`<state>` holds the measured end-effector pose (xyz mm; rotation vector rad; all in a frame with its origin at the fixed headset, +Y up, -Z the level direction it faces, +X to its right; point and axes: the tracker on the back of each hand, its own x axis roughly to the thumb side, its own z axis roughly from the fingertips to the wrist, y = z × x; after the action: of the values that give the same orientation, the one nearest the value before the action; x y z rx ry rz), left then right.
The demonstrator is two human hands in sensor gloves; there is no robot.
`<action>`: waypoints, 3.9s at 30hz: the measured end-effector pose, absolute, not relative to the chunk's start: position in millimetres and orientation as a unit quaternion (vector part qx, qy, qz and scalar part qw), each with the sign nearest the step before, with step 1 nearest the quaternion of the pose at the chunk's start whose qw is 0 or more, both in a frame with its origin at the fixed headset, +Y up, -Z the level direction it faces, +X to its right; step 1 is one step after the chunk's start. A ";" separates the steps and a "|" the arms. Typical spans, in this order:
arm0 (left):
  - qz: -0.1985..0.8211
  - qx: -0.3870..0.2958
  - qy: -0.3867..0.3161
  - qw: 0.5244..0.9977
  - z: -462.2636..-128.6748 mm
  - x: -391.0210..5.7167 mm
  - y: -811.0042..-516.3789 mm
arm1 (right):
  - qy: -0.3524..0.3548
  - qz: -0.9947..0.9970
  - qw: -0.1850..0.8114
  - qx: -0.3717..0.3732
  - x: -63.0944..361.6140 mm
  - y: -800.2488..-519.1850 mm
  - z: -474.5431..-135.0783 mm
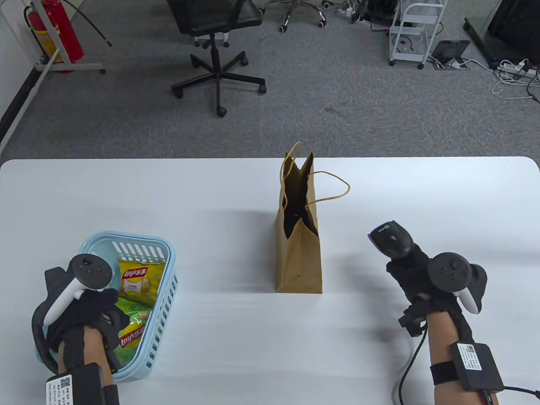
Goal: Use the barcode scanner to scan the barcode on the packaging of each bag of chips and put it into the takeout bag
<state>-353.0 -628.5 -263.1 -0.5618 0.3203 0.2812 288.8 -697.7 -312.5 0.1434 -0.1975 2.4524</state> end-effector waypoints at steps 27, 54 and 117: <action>0.070 -0.263 0.161 0.949 -262.4 -344.0 -616.6 | -0.064 0.938 0.337 0.057 290.6 -697.9 -312.8; 0.826 0.050 -0.072 0.557 -279.7 -280.8 -588.0 | -0.217 0.813 0.499 0.207 260.1 -612.6 -280.2; 0.818 0.006 -0.222 0.531 -313.9 -162.6 -635.8 | -0.193 0.788 0.466 0.354 175.3 -580.6 -252.5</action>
<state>-162.6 -635.8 -313.9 0.0145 -0.5291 1.9527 175.3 -580.6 -252.5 0.8703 -0.4741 1.9339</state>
